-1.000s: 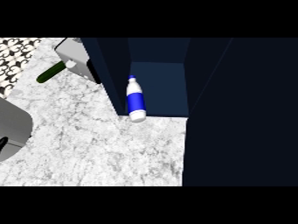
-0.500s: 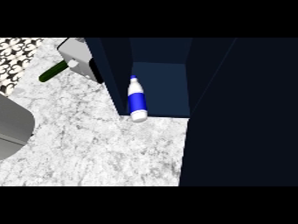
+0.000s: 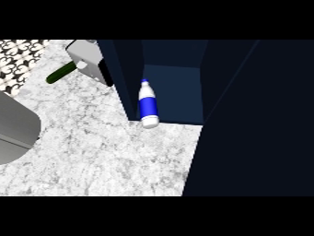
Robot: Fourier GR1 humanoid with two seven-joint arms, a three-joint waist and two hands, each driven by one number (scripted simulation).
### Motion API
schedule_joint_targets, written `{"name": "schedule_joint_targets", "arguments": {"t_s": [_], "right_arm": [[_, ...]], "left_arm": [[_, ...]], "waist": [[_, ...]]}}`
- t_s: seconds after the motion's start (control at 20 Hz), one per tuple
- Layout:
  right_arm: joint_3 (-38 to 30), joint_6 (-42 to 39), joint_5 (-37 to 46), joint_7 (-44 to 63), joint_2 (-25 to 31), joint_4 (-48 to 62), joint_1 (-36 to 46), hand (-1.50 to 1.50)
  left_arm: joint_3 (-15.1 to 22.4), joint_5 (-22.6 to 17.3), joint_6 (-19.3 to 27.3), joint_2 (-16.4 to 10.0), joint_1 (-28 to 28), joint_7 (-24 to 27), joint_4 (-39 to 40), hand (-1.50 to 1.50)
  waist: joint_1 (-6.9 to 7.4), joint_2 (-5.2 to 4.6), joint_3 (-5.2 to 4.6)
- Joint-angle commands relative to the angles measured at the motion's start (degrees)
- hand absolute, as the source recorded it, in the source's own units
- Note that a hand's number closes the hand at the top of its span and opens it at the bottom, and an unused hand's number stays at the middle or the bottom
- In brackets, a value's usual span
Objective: Pick up the bottled water, place it into the cabinet and close the cabinet
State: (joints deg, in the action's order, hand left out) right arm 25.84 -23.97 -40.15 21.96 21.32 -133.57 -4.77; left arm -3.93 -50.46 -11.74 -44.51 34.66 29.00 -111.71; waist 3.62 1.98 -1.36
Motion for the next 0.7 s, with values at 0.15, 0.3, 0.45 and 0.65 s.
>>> {"name": "schedule_joint_targets", "arguments": {"t_s": [0.15,0.3,0.45,0.65], "right_arm": [[4.8,12.9,8.9,6.3,-8.2,-1.1,13.3,1.50],[6.5,18.3,10.1,9.2,-12.6,2.0,17.7,1.50],[9.4,19.8,10.5,13.0,-16.6,7.5,25.9,1.50],[11.7,23.5,6.1,19.9,-21.0,15.6,37.3,1.50]], "left_arm": [[-3.2,-2.1,-3.4,-1.8,1.6,0.2,0.8,-1.50],[-4.6,-2.6,-5.3,-2.1,1.9,1.0,2.1,-1.50],[-5.0,-2.9,-6.5,-2.5,1.6,1.1,1.3,-1.50],[-6.7,-4.1,-10.0,-2.5,3.6,2.0,3.1,-1.50]], "waist": [[1.42,-0.40,0.20],[1.70,-0.60,0.19],[3.01,-1.21,0.39],[4.24,-1.56,0.61]]}}
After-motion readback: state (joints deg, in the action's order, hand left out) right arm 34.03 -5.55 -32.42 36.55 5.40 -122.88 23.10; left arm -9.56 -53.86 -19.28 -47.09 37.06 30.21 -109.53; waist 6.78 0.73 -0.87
